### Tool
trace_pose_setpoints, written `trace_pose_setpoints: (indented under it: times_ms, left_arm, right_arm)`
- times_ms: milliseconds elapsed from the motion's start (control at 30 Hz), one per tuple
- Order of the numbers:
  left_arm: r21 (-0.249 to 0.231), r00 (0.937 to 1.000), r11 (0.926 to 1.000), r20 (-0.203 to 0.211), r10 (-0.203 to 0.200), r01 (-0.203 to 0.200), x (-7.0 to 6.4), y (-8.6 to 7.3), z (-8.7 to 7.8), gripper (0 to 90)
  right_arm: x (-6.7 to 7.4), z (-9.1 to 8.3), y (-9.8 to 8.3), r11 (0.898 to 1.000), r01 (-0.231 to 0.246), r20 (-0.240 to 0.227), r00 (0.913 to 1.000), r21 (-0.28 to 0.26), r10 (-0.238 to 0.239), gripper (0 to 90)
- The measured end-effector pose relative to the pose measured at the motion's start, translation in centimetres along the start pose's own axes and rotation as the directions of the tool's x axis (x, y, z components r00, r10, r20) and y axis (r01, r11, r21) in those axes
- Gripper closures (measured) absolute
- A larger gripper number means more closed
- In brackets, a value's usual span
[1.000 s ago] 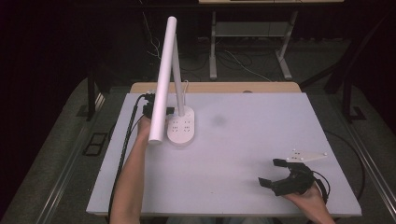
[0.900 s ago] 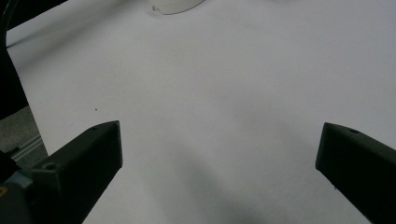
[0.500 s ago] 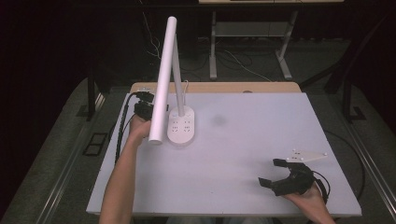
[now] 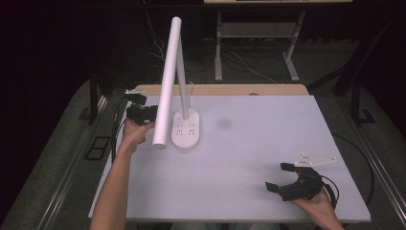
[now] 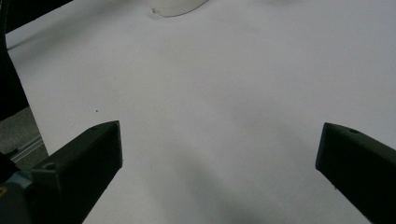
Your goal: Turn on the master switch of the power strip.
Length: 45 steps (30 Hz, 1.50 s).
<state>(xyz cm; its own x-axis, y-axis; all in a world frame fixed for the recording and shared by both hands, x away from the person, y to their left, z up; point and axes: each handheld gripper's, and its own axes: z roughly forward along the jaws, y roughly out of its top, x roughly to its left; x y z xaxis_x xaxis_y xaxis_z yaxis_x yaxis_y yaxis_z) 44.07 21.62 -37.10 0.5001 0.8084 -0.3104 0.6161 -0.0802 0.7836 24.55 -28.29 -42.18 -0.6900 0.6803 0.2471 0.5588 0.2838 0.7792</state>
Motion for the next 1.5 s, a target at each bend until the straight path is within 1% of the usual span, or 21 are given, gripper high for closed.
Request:
trace_pose_setpoints:
  times_ms: [33,67,100,133,167,200,233,300,333,367,467,567,600,633,767,833,867,1100,1167,1200,1500]
  left_arm:
    - [0.002,0.9999,1.0000,0.005,-0.008,0.008,0.0,-0.1,-0.3,31.6]
    - [0.008,0.9998,0.9999,0.016,-0.010,0.010,0.0,-0.2,-0.5,29.3]
    - [0.017,0.9997,0.9998,0.024,0.002,-0.002,0.0,-0.2,-0.7,25.7]
    - [0.022,0.9998,0.9998,0.021,0.001,-0.002,-0.1,-0.4,-1.0,19.9]
    - [0.023,0.9998,0.9996,0.016,0.013,-0.013,-0.1,-0.5,-1.2,15.1]
    - [0.020,0.9997,0.9997,0.021,0.013,-0.014,-0.1,-0.6,-1.5,12.3]
    - [0.012,0.9996,0.9999,0.030,0.004,-0.005,-0.2,-0.8,-1.7,9.1]
    - [0.010,0.9983,1.0000,0.059,0.000,0.000,-0.2,-1.0,-2.2,0.1]
    - [0.011,0.9979,0.9999,0.065,0.005,-0.005,-0.2,-1.2,-2.5,0.0]
    - [0.003,0.9984,1.0000,0.057,0.004,-0.004,-0.3,-1.3,-2.7,0.0]
    - [-0.005,0.9986,1.0000,0.054,0.004,-0.004,-0.7,-1.8,-3.3,0.0]
    - [-0.013,0.9987,0.9998,0.048,0.016,-0.015,-1.0,-2.3,-4.0,0.0]
    - [-0.016,0.9986,0.9995,0.045,0.028,-0.027,-1.1,-2.4,-4.2,0.0]
    - [-0.021,0.9987,0.9996,0.048,0.020,-0.019,-1.3,-2.6,-4.4,0.0]
    - [-0.030,0.9986,0.9992,0.045,0.026,-0.025,-1.7,-3.4,-5.1,0.0]
    - [-0.039,0.9985,0.9990,0.049,0.023,-0.021,-2.0,-3.8,-5.3,0.0]
    - [-0.035,0.9983,0.9990,0.049,0.031,-0.029,-2.1,-4.0,-5.4,0.0]
    - [-0.055,0.9974,0.9980,0.063,0.033,-0.030,-3.3,-5.5,-6.0,0.0]
    - [-0.056,0.9970,0.9979,0.068,0.038,-0.034,-3.5,-5.9,-6.1,0.0]
    - [-0.053,0.9965,0.9976,0.069,0.047,-0.044,-3.6,-6.2,-6.2,0.0]
    - [-0.058,0.9937,0.9966,0.092,0.063,-0.058,-4.9,-8.2,-6.9,0.0]
  right_arm:
    - [0.0,0.0,0.0,1.000,-0.002,0.000,1.0000,0.000,0.002,0.0]
    - [0.0,-0.1,0.0,1.000,-0.003,0.000,1.0000,-0.001,0.003,0.0]
    - [0.0,-0.1,0.0,1.000,-0.002,0.001,1.0000,-0.003,0.002,0.0]
    - [-0.1,-0.1,0.0,1.000,0.002,0.001,1.0000,-0.005,-0.002,0.0]
    - [-0.1,-0.1,0.0,1.000,-0.001,0.002,1.0000,-0.006,0.001,0.0]
    - [-0.1,-0.2,0.0,1.000,0.000,0.002,1.0000,-0.007,0.000,0.0]
    - [-0.1,-0.2,0.0,1.000,0.000,0.003,1.0000,-0.008,0.000,0.0]
    - [-0.1,-0.2,0.0,1.000,0.000,0.004,1.0000,-0.007,0.000,0.0]
    - [-0.1,-0.2,0.0,1.000,0.000,0.004,1.0000,-0.010,0.000,0.0]
    - [-0.1,-0.3,0.0,1.000,0.000,0.004,1.0000,-0.011,0.000,0.0]
    - [0.0,-0.3,0.0,1.000,0.000,0.004,1.0000,-0.014,0.000,0.0]
    - [0.0,-0.4,0.1,1.000,-0.002,0.006,1.0000,-0.016,0.002,0.0]
    - [0.0,-0.4,0.1,1.000,-0.003,0.005,1.0000,-0.017,0.003,0.0]
    - [0.0,-0.4,0.1,1.000,-0.002,0.005,1.0000,-0.019,0.002,0.0]
    - [0.0,-0.5,0.1,1.000,0.000,0.005,1.0000,-0.022,0.000,0.0]
    - [0.0,-0.5,0.1,1.000,0.001,0.005,1.0000,-0.022,-0.001,0.0]
    - [0.1,-0.5,0.1,1.000,0.001,0.004,1.0000,-0.023,-0.001,0.0]
    - [0.1,-0.5,0.1,1.000,-0.003,0.001,1.0000,-0.026,0.003,0.0]
    - [0.2,-0.5,0.1,1.000,-0.001,0.003,1.0000,-0.029,0.001,0.0]
    - [0.2,-0.5,0.1,1.000,-0.001,0.003,1.0000,-0.029,0.001,0.0]
    - [0.2,-0.6,0.0,1.000,-0.008,0.006,1.0000,-0.029,0.008,0.0]
